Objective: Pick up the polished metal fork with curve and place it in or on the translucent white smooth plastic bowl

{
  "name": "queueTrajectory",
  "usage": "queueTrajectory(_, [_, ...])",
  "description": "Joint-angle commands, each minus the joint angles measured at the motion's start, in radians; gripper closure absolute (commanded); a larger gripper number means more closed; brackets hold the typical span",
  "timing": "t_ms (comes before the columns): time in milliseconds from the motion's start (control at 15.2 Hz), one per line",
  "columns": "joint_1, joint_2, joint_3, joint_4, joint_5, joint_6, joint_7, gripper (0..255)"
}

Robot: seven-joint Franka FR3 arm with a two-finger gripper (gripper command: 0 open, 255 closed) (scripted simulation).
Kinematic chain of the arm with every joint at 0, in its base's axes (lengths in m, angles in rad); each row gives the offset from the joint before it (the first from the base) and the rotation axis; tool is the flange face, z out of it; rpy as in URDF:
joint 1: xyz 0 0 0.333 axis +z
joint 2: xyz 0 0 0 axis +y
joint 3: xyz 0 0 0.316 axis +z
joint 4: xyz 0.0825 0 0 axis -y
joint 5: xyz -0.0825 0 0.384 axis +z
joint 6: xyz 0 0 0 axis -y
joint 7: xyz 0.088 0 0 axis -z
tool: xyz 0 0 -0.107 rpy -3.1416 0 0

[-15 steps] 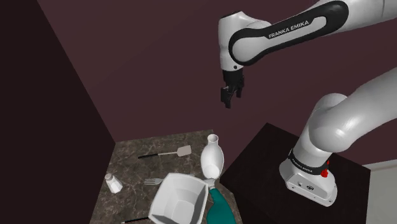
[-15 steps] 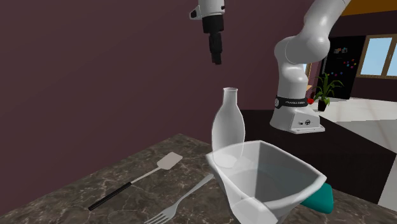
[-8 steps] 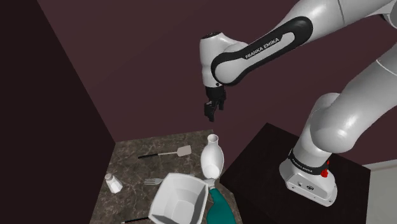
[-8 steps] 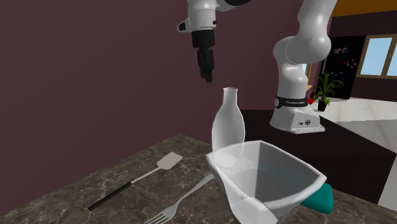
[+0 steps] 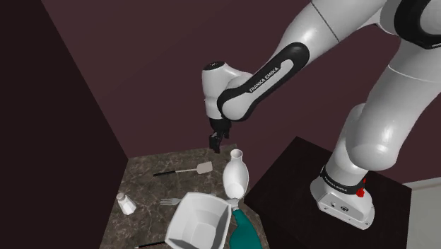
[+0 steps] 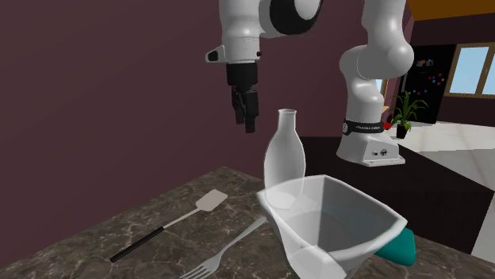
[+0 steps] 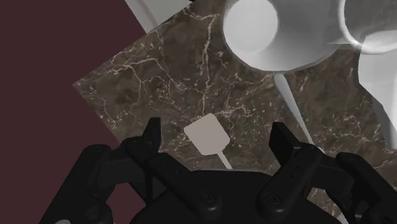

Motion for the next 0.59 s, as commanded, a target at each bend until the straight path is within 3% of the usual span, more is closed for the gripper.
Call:
queueTrajectory(0, [0.012, 0.07, 0.015, 0.029, -0.018, 0.052, 0.007, 0])
queueTrajectory(528, [0.09, 0.338, 0.049, 0.187, -0.138, 0.194, 0.069, 0])
